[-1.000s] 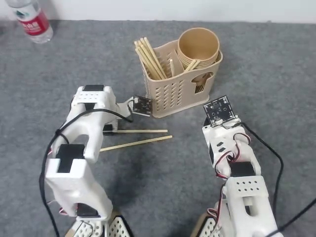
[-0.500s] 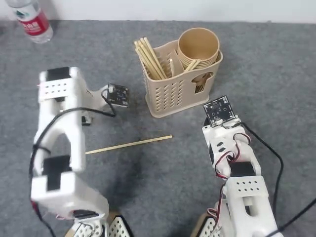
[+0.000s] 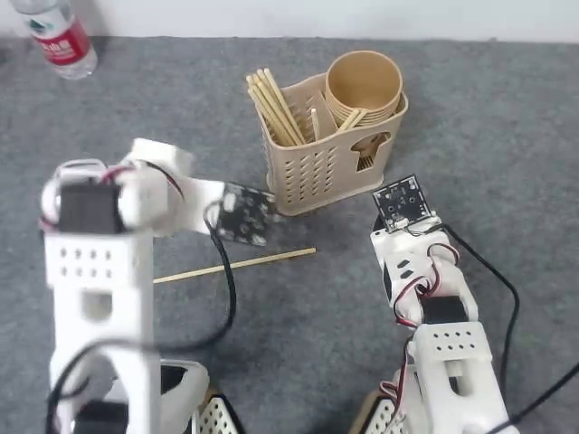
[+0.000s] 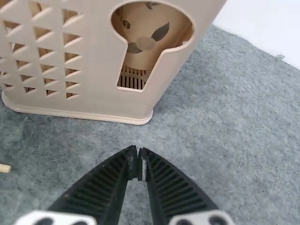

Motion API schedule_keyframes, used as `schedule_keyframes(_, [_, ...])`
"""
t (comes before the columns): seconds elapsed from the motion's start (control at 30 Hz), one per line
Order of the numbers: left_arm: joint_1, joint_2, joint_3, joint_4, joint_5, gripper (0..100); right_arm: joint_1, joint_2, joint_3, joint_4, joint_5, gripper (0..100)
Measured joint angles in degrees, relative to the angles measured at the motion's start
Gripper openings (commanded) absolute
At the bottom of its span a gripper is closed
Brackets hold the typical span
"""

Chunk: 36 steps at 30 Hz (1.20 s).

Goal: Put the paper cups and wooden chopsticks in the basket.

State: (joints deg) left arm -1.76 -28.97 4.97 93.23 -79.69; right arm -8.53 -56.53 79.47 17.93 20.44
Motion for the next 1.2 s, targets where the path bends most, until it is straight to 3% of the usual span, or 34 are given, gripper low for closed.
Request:
schedule_keyframes(0.33, [16.1,-5.3,-10.1,-20.0,40.7,1,0.0,0.0,0.0,0.0,0.0,0.8])
schedule_keyframes(0.53, [20.2,0.4,-15.4,-31.9,63.7,1,0.0,0.0,0.0,0.0,0.0,0.8])
schedule_keyframes(0.67, [20.3,7.2,-15.4,-38.3,74.9,1,0.0,0.0,0.0,0.0,0.0,0.8])
schedule_keyframes(0.87, [20.3,16.2,-13.5,-42.8,79.5,1,0.0,0.0,0.0,0.0,0.0,0.8])
schedule_keyframes(1.2, [16.3,17.9,-5.0,-36.0,79.8,1,0.0,0.0,0.0,0.0,0.0,0.8])
